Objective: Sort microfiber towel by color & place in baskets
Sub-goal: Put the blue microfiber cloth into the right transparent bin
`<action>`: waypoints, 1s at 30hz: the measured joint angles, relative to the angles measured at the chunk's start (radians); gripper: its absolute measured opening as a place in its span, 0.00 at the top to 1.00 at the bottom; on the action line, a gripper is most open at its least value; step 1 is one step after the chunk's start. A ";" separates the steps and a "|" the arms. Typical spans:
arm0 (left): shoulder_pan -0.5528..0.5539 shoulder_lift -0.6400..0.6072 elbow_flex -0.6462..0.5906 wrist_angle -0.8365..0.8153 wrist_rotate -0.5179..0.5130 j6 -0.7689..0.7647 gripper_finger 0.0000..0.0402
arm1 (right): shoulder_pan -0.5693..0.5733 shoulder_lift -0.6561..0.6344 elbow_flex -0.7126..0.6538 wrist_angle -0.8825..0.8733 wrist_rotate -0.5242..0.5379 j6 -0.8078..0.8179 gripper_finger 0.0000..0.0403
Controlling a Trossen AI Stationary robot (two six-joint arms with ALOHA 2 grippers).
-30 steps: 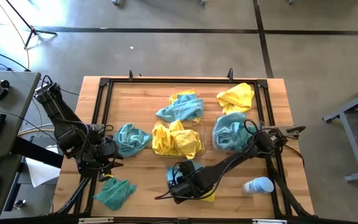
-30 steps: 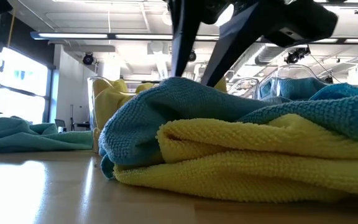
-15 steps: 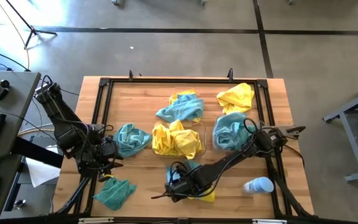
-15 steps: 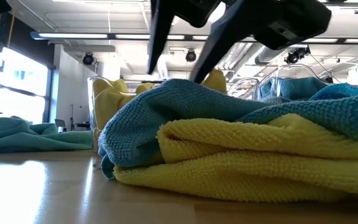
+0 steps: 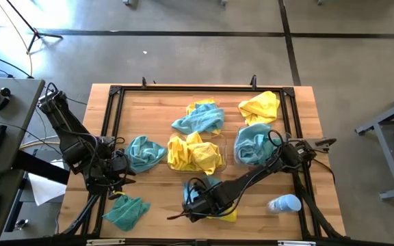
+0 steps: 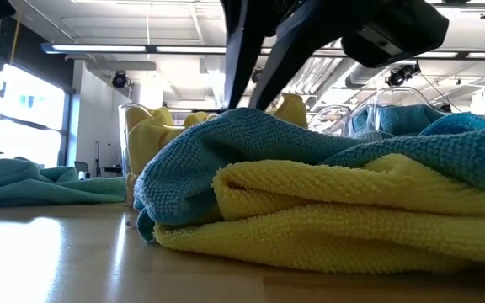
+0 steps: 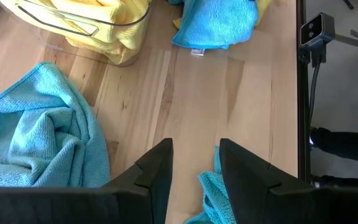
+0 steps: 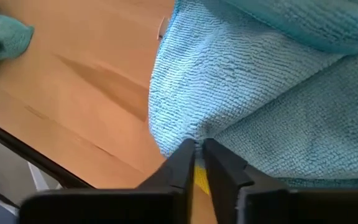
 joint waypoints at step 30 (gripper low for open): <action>0.000 0.000 0.000 -0.002 0.001 0.001 0.70 | 0.067 -0.097 0.301 -0.336 0.446 -0.153 1.00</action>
